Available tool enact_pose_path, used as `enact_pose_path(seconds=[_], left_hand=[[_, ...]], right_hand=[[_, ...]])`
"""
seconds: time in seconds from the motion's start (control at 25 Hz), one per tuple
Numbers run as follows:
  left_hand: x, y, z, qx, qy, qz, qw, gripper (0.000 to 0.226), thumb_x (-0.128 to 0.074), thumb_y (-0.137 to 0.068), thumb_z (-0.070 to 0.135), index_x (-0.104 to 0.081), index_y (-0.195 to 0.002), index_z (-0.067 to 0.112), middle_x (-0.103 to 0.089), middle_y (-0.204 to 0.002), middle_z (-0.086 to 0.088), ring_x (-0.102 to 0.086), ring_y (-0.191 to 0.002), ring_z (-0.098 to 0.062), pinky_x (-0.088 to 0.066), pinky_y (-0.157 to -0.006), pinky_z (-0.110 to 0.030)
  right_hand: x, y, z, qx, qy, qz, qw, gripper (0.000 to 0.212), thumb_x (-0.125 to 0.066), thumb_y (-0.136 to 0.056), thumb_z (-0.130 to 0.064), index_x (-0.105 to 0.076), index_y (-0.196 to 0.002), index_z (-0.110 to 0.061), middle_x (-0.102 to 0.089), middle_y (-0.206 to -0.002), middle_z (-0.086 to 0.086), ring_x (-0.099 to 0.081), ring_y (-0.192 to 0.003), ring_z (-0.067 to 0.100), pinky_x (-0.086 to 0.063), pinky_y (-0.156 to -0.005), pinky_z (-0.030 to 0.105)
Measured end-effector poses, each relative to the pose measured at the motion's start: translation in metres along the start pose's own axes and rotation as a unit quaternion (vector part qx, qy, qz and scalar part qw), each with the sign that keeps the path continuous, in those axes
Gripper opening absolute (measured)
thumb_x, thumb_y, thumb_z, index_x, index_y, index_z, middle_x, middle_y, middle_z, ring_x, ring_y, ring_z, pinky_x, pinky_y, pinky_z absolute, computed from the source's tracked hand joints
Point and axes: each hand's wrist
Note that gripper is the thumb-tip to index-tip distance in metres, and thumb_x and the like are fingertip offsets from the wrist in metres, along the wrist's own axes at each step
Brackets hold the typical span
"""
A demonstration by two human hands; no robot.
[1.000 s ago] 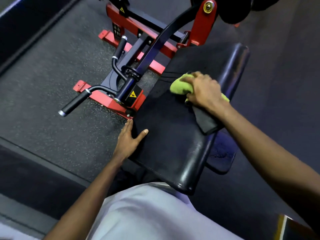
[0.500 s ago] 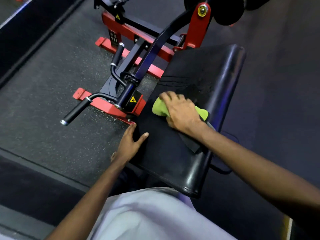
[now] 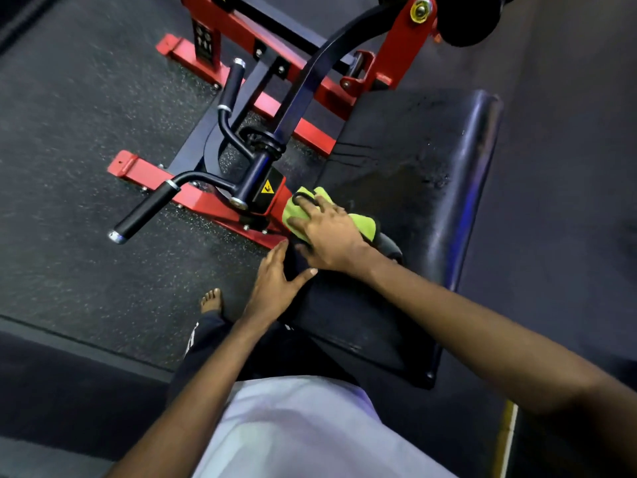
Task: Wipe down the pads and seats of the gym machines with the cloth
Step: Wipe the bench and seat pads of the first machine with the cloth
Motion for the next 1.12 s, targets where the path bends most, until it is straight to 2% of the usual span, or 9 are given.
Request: enact_pose_path(seconds=[0.12, 0.32, 0.4, 0.6, 0.68, 0.8, 0.96, 1.04, 1.12], left_hand=[[0.003, 0.0, -0.002, 0.0, 0.015, -0.018, 1.0, 0.089, -0.074, -0.084, 0.048, -0.035, -0.153, 0.007, -0.038, -0.157, -0.011, -0.034, -0.145, -0.021, -0.024, -0.12, -0.028], [0.014, -0.006, 0.006, 0.005, 0.027, -0.056, 0.998, 0.094, -0.079, -0.082, 0.044, -0.032, -0.155, 0.008, -0.035, -0.159, -0.009, -0.032, -0.147, -0.019, -0.02, -0.117, -0.021], [0.019, -0.012, 0.008, 0.009, 0.018, -0.078, 0.997, 0.098, -0.08, -0.081, 0.043, -0.029, -0.156, 0.008, -0.032, -0.161, -0.009, -0.029, -0.148, -0.018, -0.018, -0.115, -0.018], [0.027, -0.027, 0.014, 0.014, 0.003, -0.126, 0.992, 0.105, -0.085, -0.077, 0.038, -0.022, -0.158, 0.011, -0.03, -0.161, -0.006, -0.028, -0.148, -0.016, -0.017, -0.111, -0.012], [0.029, -0.031, 0.016, 0.022, -0.016, -0.141, 0.99, 0.11, -0.085, -0.075, 0.043, -0.02, -0.159, 0.013, -0.028, -0.163, -0.005, -0.026, -0.149, -0.015, -0.019, -0.116, -0.018], [0.027, -0.037, 0.011, 0.049, -0.024, -0.161, 0.985, 0.115, -0.084, -0.073, 0.05, -0.016, -0.16, 0.017, -0.025, -0.164, -0.003, -0.025, -0.149, -0.014, -0.021, -0.122, -0.028], [0.024, -0.037, 0.009, 0.069, -0.015, -0.157, 0.985, 0.132, -0.078, -0.057, 0.075, -0.015, -0.16, 0.023, -0.025, -0.164, 0.0, -0.025, -0.149, -0.012, -0.024, -0.123, -0.04], [0.025, -0.037, 0.007, 0.081, -0.013, -0.151, 0.985, 0.134, -0.076, -0.053, 0.077, -0.017, -0.16, 0.023, -0.025, -0.163, -0.001, -0.025, -0.149, -0.013, -0.025, -0.123, -0.04], [0.027, -0.035, 0.011, 0.082, -0.01, -0.152, 0.985, 0.133, -0.077, -0.053, 0.077, -0.017, -0.16, 0.025, -0.027, -0.163, -0.001, -0.027, -0.148, -0.013, -0.027, -0.122, -0.04]], right_hand=[[0.007, -0.001, 0.022, -0.006, -0.005, 0.008, 1.0, 0.065, -0.064, -0.087, -0.03, -0.046, -0.149, -0.039, -0.023, -0.166, 0.002, -0.028, -0.148, 0.034, -0.038, -0.111, 0.047], [0.036, -0.022, 0.094, -0.196, -0.073, 0.051, 0.977, 0.058, -0.057, -0.09, -0.024, -0.051, -0.145, -0.044, -0.041, -0.154, 0.005, -0.047, -0.129, 0.037, -0.045, -0.104, 0.05], [0.039, -0.024, 0.1, -0.23, -0.108, 0.049, 0.966, 0.058, -0.056, -0.09, -0.025, -0.051, -0.145, -0.042, -0.043, -0.151, 0.008, -0.051, -0.124, 0.041, -0.047, -0.101, 0.053], [0.016, -0.019, 0.049, -0.15, -0.067, 0.031, 0.986, 0.068, -0.067, -0.087, -0.049, -0.043, -0.148, -0.034, -0.032, -0.159, 0.011, -0.05, -0.123, 0.04, -0.049, -0.095, 0.051], [0.01, -0.024, 0.04, -0.125, -0.014, 0.025, 0.992, 0.067, -0.072, -0.085, -0.038, -0.043, -0.145, -0.029, -0.029, -0.159, 0.014, -0.048, -0.123, 0.041, -0.048, -0.094, 0.052], [0.017, -0.044, 0.051, -0.111, 0.005, 0.045, 0.993, 0.057, -0.068, -0.083, -0.022, -0.053, -0.137, -0.028, -0.041, -0.146, 0.012, -0.05, -0.118, 0.039, -0.048, -0.091, 0.052], [0.027, -0.074, 0.07, -0.143, -0.035, 0.04, 0.988, 0.053, -0.068, -0.08, -0.021, -0.059, -0.132, -0.027, -0.048, -0.133, 0.011, -0.053, -0.114, 0.039, -0.048, -0.091, 0.052], [0.025, -0.074, 0.059, -0.148, -0.052, 0.031, 0.987, 0.053, -0.066, -0.082, -0.021, -0.058, -0.134, -0.026, -0.048, -0.135, 0.013, -0.053, -0.115, 0.04, -0.047, -0.093, 0.052], [0.019, -0.061, 0.038, -0.102, -0.048, 0.012, 0.994, 0.056, -0.066, -0.084, -0.022, -0.055, -0.139, -0.027, -0.045, -0.141, 0.014, -0.052, -0.119, 0.04, -0.047, -0.095, 0.051]])
Point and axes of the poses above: each hand's wrist, its own y-axis away from the middle knuckle, its own x-axis out of the back of the hand, z = x × y
